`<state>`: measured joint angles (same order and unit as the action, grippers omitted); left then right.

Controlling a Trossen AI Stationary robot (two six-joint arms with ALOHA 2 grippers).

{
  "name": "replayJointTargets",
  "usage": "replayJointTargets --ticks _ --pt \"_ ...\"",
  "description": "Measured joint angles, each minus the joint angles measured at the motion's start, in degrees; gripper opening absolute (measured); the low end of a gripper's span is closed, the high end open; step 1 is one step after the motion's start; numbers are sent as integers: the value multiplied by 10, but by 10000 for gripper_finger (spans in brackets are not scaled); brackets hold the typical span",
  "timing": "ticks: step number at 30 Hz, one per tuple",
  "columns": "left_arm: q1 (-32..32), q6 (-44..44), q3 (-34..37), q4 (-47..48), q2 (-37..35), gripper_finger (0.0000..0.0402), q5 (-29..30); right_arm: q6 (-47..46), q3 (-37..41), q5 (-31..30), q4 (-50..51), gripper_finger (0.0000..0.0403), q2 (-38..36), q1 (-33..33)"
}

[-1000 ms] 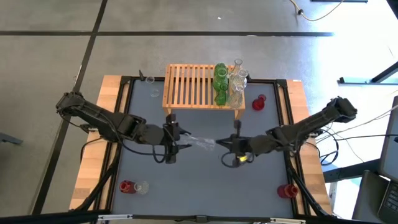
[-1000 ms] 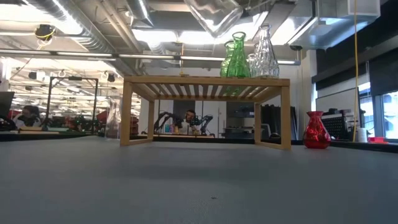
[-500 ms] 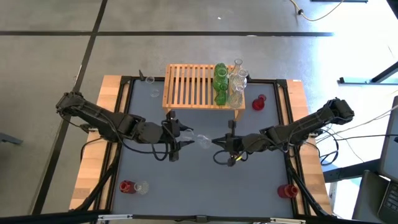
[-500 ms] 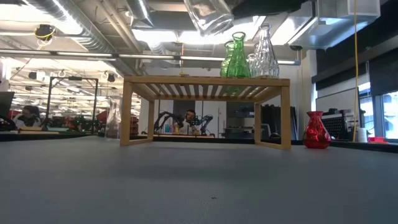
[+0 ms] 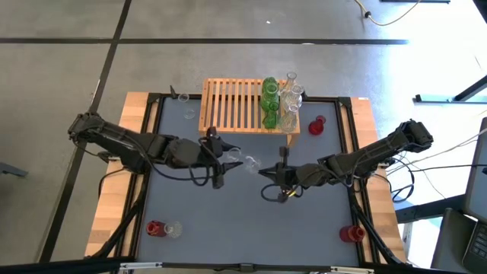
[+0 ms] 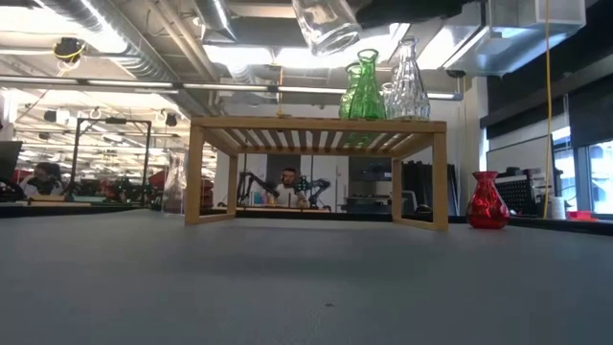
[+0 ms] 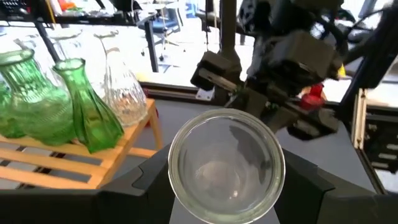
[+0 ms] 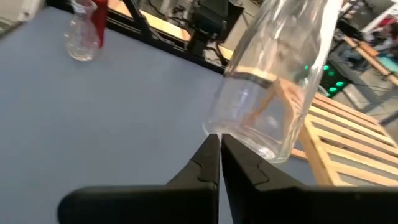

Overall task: Sort vases onto shelf
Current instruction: Put the transparent vase on the shelf

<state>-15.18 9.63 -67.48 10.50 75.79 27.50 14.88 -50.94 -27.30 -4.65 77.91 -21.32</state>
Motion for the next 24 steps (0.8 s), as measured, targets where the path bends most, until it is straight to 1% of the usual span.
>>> replayJointTargets --ticks 3,6,8,11,13,15,20,24 --pt "12 -7 0 -6 0 206 -7 5 0 -17 1 12 0 0" --pt "25 -4 0 0 0 206 -37 9 0 -25 3 12 -1 -1" --pt "32 4 0 14 0 206 -67 10 0 -46 8 12 -12 -11" --pt "33 5 0 23 0 206 -98 8 0 -92 15 12 -33 -21" --pt "31 1 0 21 0 206 -115 1 0 -110 18 12 -35 -21" --pt "30 -7 0 17 0 206 -118 -9 0 -101 19 12 -35 -18" --pt "31 -14 0 -12 0 206 -120 -12 0 -16 17 12 -7 7" --pt "30 -27 0 -28 0 206 -118 -12 0 -4 -4 12 12 16"
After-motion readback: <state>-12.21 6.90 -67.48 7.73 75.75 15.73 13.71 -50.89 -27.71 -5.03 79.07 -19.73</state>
